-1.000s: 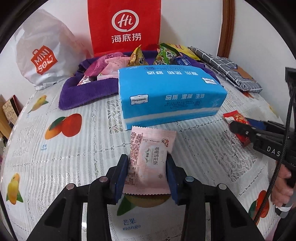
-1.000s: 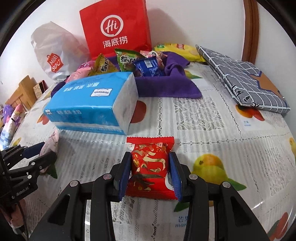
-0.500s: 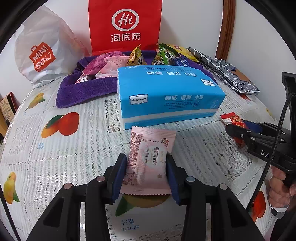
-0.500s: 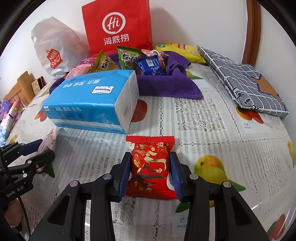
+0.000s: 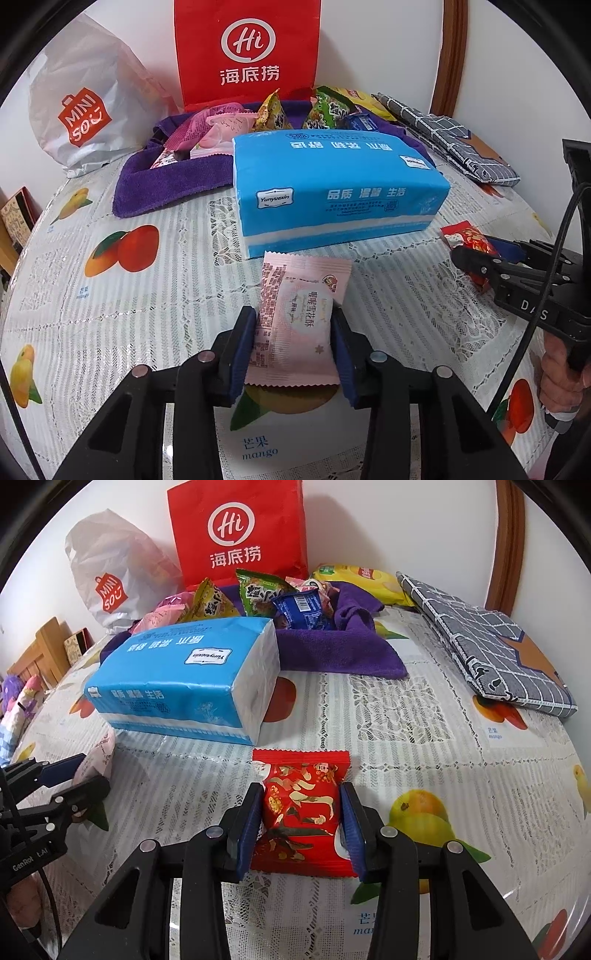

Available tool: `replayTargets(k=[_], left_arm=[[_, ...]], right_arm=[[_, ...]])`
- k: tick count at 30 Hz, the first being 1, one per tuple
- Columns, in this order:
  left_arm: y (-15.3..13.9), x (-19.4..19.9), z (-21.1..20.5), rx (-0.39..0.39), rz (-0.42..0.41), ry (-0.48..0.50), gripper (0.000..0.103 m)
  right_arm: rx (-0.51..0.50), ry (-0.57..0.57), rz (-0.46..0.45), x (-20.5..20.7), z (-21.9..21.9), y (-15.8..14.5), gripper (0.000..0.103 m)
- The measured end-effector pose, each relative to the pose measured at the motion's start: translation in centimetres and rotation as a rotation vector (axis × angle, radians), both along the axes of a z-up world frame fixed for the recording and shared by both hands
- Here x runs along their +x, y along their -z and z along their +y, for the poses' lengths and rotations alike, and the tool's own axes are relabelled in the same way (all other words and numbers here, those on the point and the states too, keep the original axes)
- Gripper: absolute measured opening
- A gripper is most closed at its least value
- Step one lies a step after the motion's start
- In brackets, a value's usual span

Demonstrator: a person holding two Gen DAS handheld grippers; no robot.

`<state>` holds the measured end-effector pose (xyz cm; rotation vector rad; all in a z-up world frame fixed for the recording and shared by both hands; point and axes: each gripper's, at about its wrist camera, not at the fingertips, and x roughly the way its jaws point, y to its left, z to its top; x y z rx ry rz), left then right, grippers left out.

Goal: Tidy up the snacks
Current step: 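Lift the red packet and pale pink packet off the sheet with both grippers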

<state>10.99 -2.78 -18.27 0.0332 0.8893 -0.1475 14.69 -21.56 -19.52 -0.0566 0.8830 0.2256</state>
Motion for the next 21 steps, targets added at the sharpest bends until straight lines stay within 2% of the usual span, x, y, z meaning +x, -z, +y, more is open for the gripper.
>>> replayTargets(k=[7,10,14,21], left_arm=[[-0.4,-0.2,0.9,-0.072,0.042,0.005,0.035],[-1.2,-0.7,1.5,-0.080,0.034,-0.004,0.033],[-2.8,-1.0,2.7,-0.123,0.032,-0.020,0.033],[-5.9,-1.2,3.3,-0.111,0.002,-0.024,0.033]], right_arm=[[-0.011,-0.002,0.002,-0.1,0.0,-0.1,0.039],[0.013,-0.011,0.025,-0.3,-0.2,-0.4,0.039],[0.027,-0.009,0.009,-1.0,-0.3,-1.8,0.039],[0.049,-0.005,-0.039,-1.7,-0.2,-5.6,0.039]])
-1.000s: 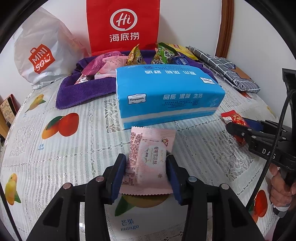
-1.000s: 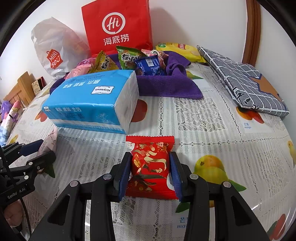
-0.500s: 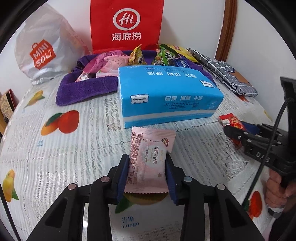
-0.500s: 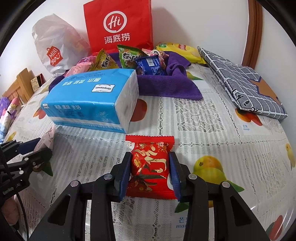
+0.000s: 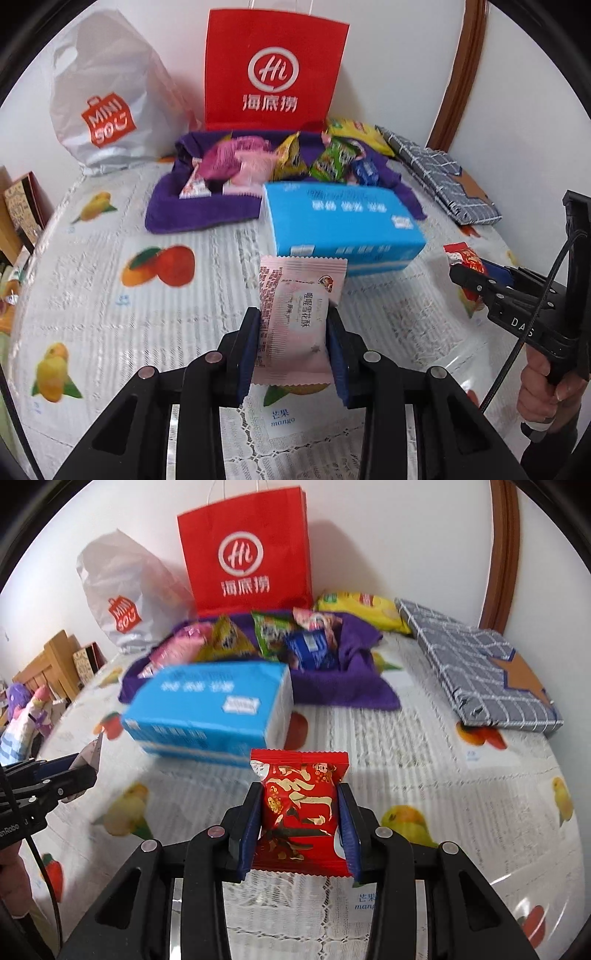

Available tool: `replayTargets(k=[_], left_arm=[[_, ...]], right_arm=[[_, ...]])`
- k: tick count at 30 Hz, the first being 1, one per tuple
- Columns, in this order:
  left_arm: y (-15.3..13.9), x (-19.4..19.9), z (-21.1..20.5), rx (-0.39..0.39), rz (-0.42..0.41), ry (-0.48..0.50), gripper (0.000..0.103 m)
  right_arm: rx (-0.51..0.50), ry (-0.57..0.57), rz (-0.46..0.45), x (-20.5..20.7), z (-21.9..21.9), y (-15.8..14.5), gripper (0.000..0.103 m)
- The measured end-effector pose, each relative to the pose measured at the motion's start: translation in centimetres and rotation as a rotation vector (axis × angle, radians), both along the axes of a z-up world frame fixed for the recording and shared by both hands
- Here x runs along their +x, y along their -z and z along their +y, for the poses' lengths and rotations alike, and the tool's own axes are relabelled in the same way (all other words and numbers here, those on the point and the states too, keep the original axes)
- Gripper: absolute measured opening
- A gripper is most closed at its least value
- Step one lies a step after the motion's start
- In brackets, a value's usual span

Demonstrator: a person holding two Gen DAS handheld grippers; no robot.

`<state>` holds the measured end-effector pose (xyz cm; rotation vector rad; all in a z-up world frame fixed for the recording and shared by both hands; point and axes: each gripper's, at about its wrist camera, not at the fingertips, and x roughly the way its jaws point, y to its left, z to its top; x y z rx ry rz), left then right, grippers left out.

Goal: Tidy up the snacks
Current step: 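Lift the red packet and pale pink packet off the sheet with both grippers, then carry both held packets over the purple towel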

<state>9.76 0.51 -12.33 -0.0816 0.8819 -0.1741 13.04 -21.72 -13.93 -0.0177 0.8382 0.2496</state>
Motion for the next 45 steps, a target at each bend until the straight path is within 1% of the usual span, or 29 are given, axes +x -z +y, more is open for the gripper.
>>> replayTargets(k=[5,10,18,23,31,35,45], left_arm=[[-2.1,0.5,-0.1,-0.014,-0.004,0.006,0.033],[-3.5,1.2,-0.4,-0.022,-0.009,0.015,0.033],[-5.6,3.0,-0.3,-0.013,-0.021,0.008,0.033],[-6.7,4.2,0.1,-0.014,-0.034,-0.003,0.033],[-8.6,6.3,0.9,-0.010,-0.070,-0.023,0.033],[-9.3,7.8,1.2,-0.004,-0.083,-0.033,0.033],[-11.2,12.3,2.9,-0.037,-0.112,-0.084,0.033]], right_arm=[[0.022,-0.004,-0.031,-0.2,0.3,-2.8,0.039],[0.027,-0.006,-0.068,-0.2,0.6,-5.2,0.039],[0.046,-0.019,-0.112,0.7,1.3,-8.1,0.039],[0.071,-0.022,-0.112,2.0,1.6,-9.0,0.039],[0.085,-0.025,-0.117,5.1,2.6,-10.0,0.039],[0.074,-0.030,-0.126,6.9,3.3,-10.5,0.039],[0.087,-0.021,-0.125,12.2,4.4,-11.5,0.039]])
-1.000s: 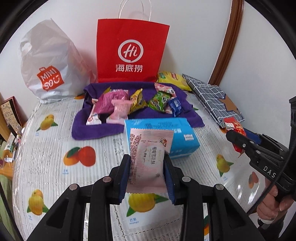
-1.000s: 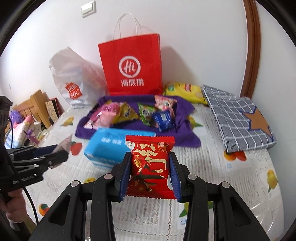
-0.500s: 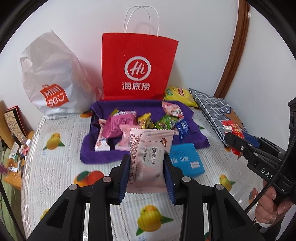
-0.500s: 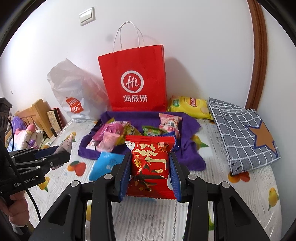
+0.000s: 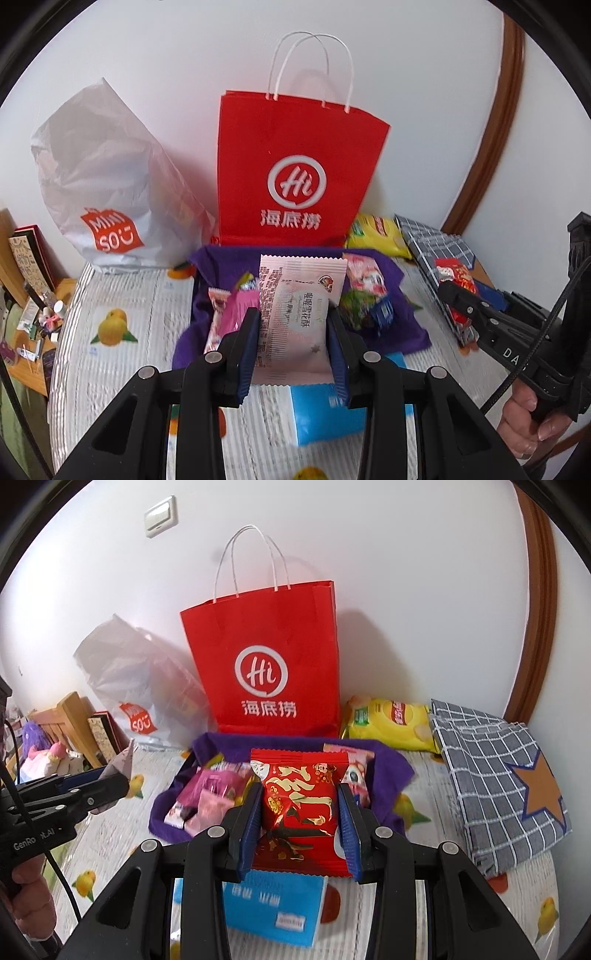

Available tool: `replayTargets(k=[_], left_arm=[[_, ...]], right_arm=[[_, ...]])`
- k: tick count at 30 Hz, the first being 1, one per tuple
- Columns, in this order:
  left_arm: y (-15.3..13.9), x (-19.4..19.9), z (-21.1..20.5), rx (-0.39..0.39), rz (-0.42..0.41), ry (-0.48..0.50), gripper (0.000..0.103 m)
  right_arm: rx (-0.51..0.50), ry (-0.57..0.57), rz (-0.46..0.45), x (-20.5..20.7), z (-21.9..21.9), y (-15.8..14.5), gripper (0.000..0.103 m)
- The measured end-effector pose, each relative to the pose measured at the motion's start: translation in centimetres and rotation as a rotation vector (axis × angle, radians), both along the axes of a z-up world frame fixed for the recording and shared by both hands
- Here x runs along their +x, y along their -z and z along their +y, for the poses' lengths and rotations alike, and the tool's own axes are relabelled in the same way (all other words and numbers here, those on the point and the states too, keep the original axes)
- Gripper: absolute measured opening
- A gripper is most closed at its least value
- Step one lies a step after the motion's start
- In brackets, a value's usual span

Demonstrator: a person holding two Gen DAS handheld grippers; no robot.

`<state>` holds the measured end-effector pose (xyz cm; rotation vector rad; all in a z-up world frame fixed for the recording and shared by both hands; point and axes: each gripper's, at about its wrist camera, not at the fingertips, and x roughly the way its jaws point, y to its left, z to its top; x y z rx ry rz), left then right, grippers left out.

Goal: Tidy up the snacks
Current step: 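Carry both held packets over the purple towel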

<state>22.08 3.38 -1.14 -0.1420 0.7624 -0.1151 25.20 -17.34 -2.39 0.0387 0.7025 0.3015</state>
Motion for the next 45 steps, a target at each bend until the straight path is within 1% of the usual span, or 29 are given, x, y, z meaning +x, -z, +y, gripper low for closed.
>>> replayTargets(k=[4,9,12,16,19,21,23,25,30,34,40,45], left_arm=[[-0.3,2.0,0.5,-0.001,0.002,-0.019,0.033],[0.0,4.8,1.2,-0.046,0.017,-0.036,0.033],[-0.2,6.6,1.2,-0.048,0.011,-0.044,0.033],[0.2,8.4,1.1,-0.047,0.007,-0.052,0.033],[1.6,9.6,1.1,-0.039,0.017,-0.058,0.033],[2.8,10.7,1.1,-0.029,0.066,-0.059,0.033],[3.4,10.8,1.4,-0.032,0.071,-0.069,0.033],[3.7,11.1,1.6,-0.020,0.080,-0.072,0.033],[4.2,11.4,2.4,-0.026,0.091,-0.094,0.033],[4.6,11.7,3.1,-0.038,0.108,-0.114,0.033],[4.9,11.9,3.7,-0.040,0.121,-0.135,0.033],[5.6,12.2,3.5,-0.034,0.144,-0.129,0.033]], right_arm=[[0.011,-0.003,-0.003,2.2,0.3,-0.4,0.039],[0.015,-0.010,-0.025,4.8,0.9,-1.3,0.039],[0.029,-0.007,-0.036,5.8,0.9,-1.6,0.039],[0.054,-0.002,-0.012,7.4,0.8,-0.3,0.039],[0.045,0.000,0.027,8.7,0.6,1.7,0.039],[0.028,0.005,0.063,9.8,0.4,2.8,0.039],[0.041,0.006,0.072,10.1,0.2,3.5,0.039],[0.054,-0.017,0.088,10.4,0.3,4.2,0.039],[0.039,-0.018,0.122,11.3,0.6,5.7,0.039],[0.047,-0.009,0.133,11.7,0.0,6.1,0.039],[0.029,0.028,0.134,12.0,-1.4,6.1,0.039],[0.032,-0.006,0.151,12.2,-1.2,6.5,0.039]])
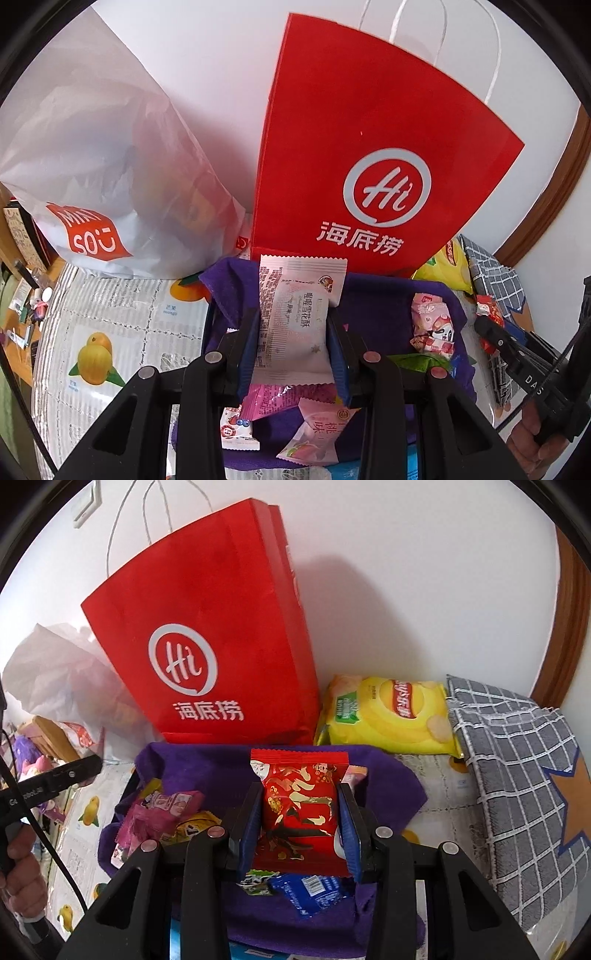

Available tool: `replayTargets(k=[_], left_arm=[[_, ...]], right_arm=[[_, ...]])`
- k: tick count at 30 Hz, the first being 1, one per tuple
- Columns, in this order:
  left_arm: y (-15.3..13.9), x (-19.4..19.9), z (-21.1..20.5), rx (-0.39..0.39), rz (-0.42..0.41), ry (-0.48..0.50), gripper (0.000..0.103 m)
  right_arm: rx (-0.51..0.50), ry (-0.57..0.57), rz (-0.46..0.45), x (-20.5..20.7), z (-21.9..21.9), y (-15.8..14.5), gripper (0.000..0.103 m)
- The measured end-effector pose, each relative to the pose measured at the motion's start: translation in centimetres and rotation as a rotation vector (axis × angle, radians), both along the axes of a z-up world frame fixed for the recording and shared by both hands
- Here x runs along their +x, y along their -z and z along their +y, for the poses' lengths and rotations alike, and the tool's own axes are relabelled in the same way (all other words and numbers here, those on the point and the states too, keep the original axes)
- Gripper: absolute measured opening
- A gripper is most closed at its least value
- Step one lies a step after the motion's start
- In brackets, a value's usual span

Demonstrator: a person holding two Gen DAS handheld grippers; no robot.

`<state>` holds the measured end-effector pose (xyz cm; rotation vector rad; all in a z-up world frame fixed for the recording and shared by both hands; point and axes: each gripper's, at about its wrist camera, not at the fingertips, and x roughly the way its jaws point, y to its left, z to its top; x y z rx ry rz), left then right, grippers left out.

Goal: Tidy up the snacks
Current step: 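Carry both held packets over the purple towel, then lower both packets onto the towel and open both grippers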

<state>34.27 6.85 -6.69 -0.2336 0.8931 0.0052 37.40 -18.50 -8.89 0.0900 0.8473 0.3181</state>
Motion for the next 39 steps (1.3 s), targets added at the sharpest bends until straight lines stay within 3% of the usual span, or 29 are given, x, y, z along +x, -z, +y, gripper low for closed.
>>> replayTargets(k=[28,39], left_arm=[[3.0,1.4,-3.4,0.041,0.129,0.082,0.033],[4.0,1.5,-4.2,0.040,0.163,0.108,0.033]], right_arm=[[-0.062,-0.063,0.141,1.4,2.6,3.8,0.040],[-0.072,-0.088,0.143,1.1,3.0,4.0,0.040]])
